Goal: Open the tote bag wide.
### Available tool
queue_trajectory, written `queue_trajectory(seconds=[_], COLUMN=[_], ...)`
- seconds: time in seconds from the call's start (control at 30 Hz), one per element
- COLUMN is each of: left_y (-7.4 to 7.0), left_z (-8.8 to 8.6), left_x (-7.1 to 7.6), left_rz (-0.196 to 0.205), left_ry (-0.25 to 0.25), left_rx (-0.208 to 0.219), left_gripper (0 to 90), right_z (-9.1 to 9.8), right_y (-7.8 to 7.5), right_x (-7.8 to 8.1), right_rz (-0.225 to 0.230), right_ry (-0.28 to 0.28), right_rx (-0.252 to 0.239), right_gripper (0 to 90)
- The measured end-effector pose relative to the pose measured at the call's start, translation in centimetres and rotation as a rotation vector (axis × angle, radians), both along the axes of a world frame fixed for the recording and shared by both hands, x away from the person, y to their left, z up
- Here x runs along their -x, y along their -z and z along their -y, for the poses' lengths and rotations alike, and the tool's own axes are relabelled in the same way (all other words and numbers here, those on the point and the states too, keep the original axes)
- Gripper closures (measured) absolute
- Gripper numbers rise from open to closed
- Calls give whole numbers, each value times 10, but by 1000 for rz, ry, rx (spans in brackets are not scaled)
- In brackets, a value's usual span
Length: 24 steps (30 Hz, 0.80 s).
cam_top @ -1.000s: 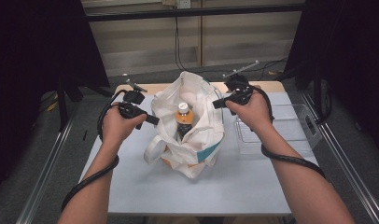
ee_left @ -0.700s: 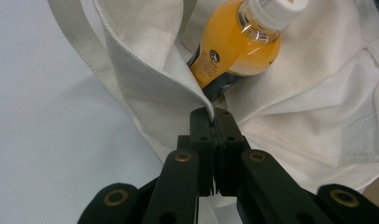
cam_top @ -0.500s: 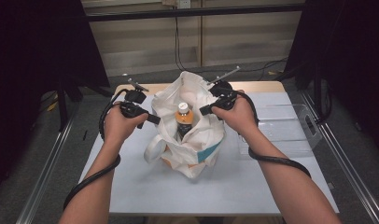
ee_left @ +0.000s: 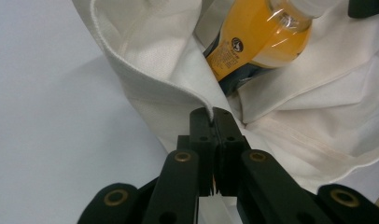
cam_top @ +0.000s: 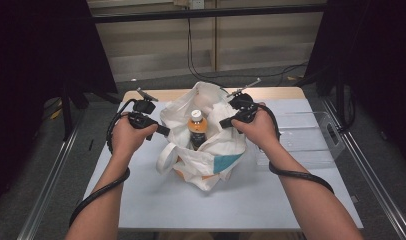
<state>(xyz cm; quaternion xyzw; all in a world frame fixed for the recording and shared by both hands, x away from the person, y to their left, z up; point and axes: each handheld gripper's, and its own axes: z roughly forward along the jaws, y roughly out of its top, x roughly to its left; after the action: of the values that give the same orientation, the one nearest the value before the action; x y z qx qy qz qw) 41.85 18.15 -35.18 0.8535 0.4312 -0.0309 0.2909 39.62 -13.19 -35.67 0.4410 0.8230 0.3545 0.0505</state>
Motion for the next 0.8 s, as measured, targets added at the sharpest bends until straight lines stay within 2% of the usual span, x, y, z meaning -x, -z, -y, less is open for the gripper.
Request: queue_trajectory(seconds=[0.27, 0.33, 0.53, 0.8], left_y=[7, 9, 11, 15], left_z=[-2, -2, -2, -1], left_x=[0, 0, 1, 0], left_rz=[-9, -9, -4, -10], left_ry=[-4, -10, -12, -11], left_rx=[-8, 0, -4, -8], left_gripper=[881, 880, 880, 880], right_z=[3, 5, 8, 11], right_y=[3, 5, 10, 15], right_x=[1, 1, 0, 0], right_rz=[-1, -8, 3, -13], right_ry=[6, 11, 12, 25], right_rx=[-1, 1, -7, -4], right_gripper=[900, 900, 900, 900])
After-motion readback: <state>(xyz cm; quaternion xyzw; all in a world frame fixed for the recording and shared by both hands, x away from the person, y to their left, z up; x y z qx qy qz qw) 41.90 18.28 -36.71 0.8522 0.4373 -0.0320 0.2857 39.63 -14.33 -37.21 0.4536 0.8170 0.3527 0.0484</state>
